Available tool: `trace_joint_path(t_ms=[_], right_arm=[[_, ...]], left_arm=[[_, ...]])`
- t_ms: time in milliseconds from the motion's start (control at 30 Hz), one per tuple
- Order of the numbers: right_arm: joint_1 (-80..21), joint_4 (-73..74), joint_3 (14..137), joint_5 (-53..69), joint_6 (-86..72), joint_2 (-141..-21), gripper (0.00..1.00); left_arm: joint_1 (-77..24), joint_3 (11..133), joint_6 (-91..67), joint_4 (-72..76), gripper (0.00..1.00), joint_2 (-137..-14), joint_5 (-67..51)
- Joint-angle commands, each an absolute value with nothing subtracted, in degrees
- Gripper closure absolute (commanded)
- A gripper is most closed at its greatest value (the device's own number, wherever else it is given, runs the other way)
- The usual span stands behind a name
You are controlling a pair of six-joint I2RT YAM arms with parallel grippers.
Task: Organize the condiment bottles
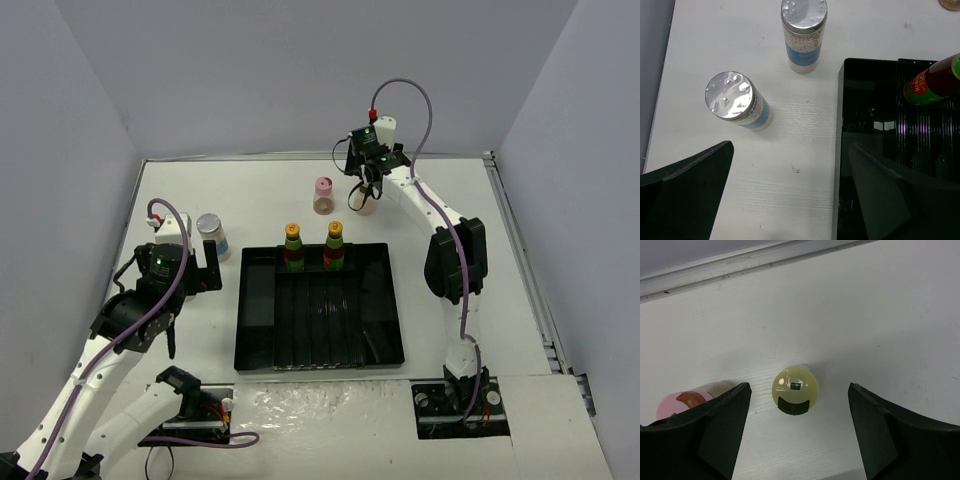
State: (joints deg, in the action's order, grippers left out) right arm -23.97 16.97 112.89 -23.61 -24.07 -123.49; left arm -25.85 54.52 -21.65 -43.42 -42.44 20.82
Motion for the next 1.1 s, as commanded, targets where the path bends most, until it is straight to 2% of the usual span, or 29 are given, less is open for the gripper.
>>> trace_joint_path(t_ms=[0,767,967,1067], right_arm=[[-23.6,15.5,112.1,-23.3,-23.6,-124.1,0.24],[-22.5,14.3,109.4,-21.5,-22.9,-126.7,0.28],[-22.5,13.7,108.5,-21.3,-22.5,-127.1,0.34],[-22.6,13.3,108.2,-21.4,-22.3,-127.1,0.41]], left_arm=[[-25.6,55.9,-21.4,-40.9,0.03,-42.9,21.6],[-25.6,55.9,-21.7,-41.3,0.03,-43.1,22.1],[-25.6,55.9,-21.7,-41.3,0.03,-43.1,22.2],[-25.6,55.9,-21.8,-41.3,0.03,-43.1,22.2]])
